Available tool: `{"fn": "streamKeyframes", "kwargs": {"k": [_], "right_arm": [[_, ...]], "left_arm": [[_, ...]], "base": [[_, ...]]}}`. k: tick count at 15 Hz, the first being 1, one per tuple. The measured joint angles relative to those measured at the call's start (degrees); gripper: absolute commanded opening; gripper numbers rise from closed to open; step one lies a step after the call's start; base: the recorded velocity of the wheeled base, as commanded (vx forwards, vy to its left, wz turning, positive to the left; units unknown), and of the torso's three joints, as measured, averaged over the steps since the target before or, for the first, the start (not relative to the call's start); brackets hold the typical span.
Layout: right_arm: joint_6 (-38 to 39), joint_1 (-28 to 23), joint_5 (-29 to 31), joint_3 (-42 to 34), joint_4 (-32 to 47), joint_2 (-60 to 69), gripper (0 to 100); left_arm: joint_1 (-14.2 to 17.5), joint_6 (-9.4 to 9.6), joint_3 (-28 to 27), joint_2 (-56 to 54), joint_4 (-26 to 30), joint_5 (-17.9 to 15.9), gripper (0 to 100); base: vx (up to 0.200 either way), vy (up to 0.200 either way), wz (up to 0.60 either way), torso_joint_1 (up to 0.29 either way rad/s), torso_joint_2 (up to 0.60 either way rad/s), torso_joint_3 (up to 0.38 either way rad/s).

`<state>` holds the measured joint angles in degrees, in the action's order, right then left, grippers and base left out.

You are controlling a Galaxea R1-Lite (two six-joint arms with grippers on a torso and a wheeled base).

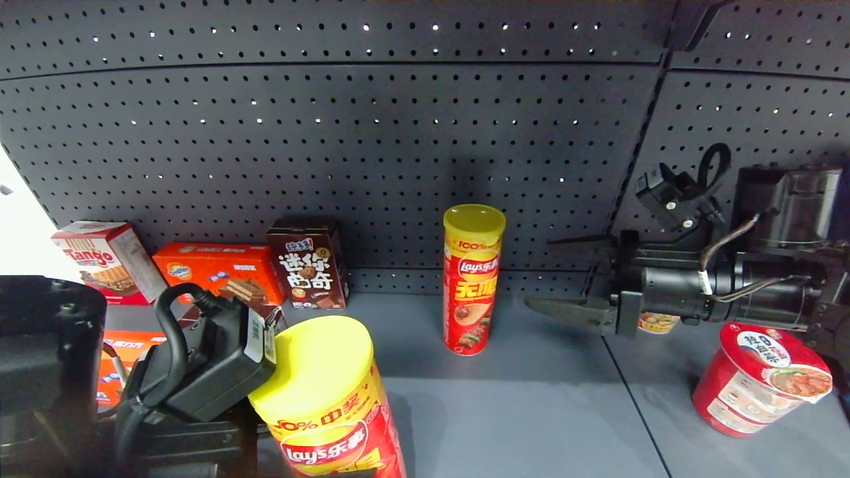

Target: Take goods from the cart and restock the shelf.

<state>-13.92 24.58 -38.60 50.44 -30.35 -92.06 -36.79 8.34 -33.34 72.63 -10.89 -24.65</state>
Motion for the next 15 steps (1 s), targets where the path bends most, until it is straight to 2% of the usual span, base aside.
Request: {"fn": "streamKeyframes", "kwargs": {"k": [10, 13, 15], "right_arm": [[-0.04, 0.83, -0.27, 1.51, -3.04, -9.26, 100], [-0.04, 1.13, -2.10, 5.60, -3.52, -13.59, 100], [-0.01, 1.16, -2.40, 7.33, -3.61, -15.41, 100]], "left_arm": [[-0.20, 0.20, -3.01, 2.89, -0.44, -0.39, 0], [-0.17, 2.88, -3.34, 3.30, 0.29, -0.23, 0], [0.13, 2.94, -1.91, 2.65, 0.40, -0.06, 0]], "base": [[0.000, 0.000, 0.00, 0.000, 0.00, 0.000], [0.000, 0.000, 0.00, 0.000, 0.00, 0.000], [0.000, 0.000, 0.00, 0.000, 0.00, 0.000]]}}
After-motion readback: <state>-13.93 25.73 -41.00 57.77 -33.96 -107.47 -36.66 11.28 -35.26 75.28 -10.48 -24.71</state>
